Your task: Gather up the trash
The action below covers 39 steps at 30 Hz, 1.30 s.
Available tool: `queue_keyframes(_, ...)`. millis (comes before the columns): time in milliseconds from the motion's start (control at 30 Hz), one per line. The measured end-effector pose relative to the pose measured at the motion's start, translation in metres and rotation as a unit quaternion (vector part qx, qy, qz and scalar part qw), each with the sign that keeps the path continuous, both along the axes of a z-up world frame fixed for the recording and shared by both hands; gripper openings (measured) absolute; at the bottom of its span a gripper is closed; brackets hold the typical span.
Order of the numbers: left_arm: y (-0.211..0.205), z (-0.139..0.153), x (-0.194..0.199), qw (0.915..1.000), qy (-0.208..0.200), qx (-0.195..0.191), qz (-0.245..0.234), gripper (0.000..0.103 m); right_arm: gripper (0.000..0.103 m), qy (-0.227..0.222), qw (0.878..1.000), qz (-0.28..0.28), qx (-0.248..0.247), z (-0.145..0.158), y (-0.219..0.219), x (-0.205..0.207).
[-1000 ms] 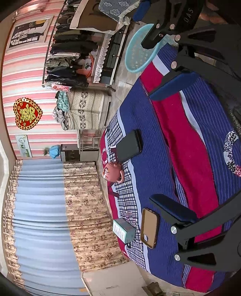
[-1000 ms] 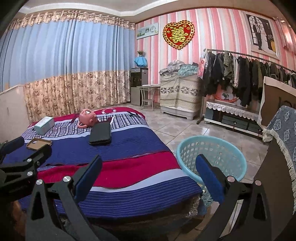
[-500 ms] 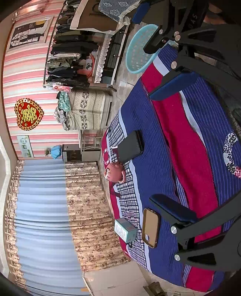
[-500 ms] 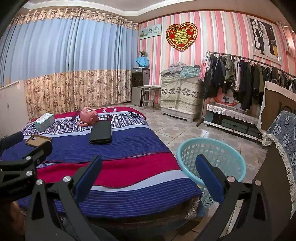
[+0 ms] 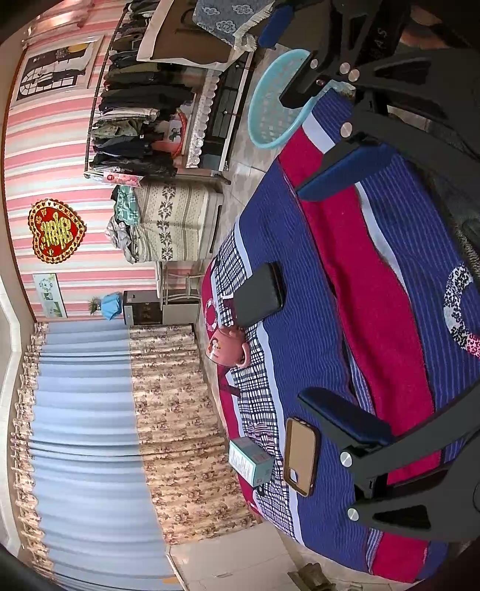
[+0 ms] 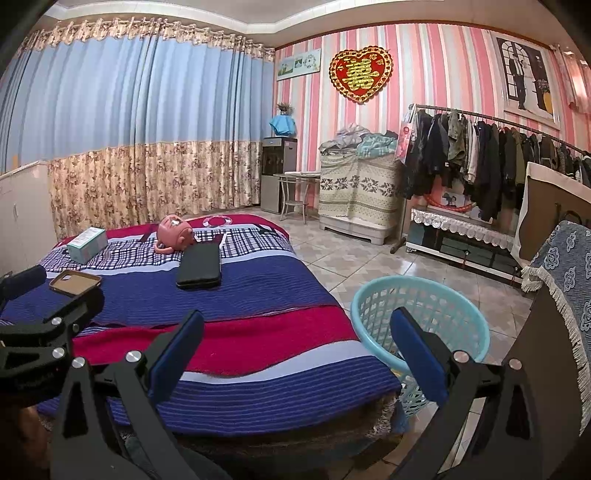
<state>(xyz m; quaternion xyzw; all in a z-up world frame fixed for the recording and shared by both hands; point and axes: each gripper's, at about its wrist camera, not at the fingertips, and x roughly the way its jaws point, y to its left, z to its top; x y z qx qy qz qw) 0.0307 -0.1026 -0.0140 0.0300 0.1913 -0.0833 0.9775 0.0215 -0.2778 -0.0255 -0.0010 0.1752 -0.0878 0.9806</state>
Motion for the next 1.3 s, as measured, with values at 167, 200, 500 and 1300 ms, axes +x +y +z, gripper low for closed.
queue_keyframes(167,-0.0001,0.0002,0.0001,1.0000,0.001,0.000,0.000,0.098,0.098,0.000,1.000,0.000,0.000,-0.0002,-0.0005,0.0001)
queue_keyframes(200,0.0001,0.0001,-0.0002,1.0000,0.001,0.000,-0.001,0.098,0.098,0.000,1.000,0.000,-0.001,-0.0002,-0.0001,0.0000)
queue_keyframes(500,0.0008,-0.0022,-0.0011,1.0000,0.002,0.000,-0.001,0.098,0.098,-0.001,1.000,0.000,0.000,0.0006,-0.0022,-0.0008)
queue_keyframes(1300,0.0006,-0.0026,-0.0011,1.0000,0.003,0.000,-0.001,0.098,0.098,-0.003,1.000,-0.001,0.000,0.0009,-0.0053,-0.0005)
